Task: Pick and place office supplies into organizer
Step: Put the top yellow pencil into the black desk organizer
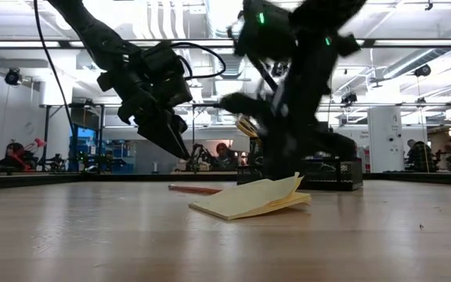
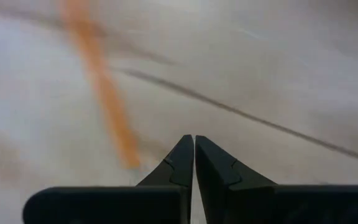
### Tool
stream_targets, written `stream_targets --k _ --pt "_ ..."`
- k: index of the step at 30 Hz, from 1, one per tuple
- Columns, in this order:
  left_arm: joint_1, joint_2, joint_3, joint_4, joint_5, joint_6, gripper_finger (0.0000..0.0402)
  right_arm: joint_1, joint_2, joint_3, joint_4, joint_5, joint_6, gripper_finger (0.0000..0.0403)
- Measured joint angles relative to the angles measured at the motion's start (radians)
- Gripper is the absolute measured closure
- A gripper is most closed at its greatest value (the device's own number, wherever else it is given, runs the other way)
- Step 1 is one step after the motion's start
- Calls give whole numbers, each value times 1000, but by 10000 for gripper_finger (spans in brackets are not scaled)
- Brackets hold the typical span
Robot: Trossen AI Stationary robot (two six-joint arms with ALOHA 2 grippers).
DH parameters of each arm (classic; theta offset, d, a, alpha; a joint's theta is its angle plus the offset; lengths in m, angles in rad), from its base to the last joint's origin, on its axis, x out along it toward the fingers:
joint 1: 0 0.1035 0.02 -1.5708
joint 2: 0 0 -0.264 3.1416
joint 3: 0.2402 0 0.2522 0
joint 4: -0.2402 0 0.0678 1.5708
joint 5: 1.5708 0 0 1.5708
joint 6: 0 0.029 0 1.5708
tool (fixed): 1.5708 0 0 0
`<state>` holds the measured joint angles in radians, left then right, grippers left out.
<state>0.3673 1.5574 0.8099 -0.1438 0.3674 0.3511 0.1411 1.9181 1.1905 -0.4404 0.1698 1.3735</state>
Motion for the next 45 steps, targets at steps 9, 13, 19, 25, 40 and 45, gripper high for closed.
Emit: stream_targets --k 9,13,19,25,40,45 --pt "-6 0 -52 4 75 50 265 65 48 170 -19 9 -629 392" --pt "-9 0 -67 6 71 105 265 63 117 222 -45 9 -637 375" --pt "-9 0 -71 41 42 111 265 65 176 293 -153 18 -589 346" --pt "-9 0 -77 58 41 110 265 94 137 289 -212 62 -550 347" --pt "-9 0 -92 67 39 127 265 123 137 259 -194 71 -795 357" --pt "-9 0 -96 77 40 127 265 107 164 259 -148 37 -798 344"
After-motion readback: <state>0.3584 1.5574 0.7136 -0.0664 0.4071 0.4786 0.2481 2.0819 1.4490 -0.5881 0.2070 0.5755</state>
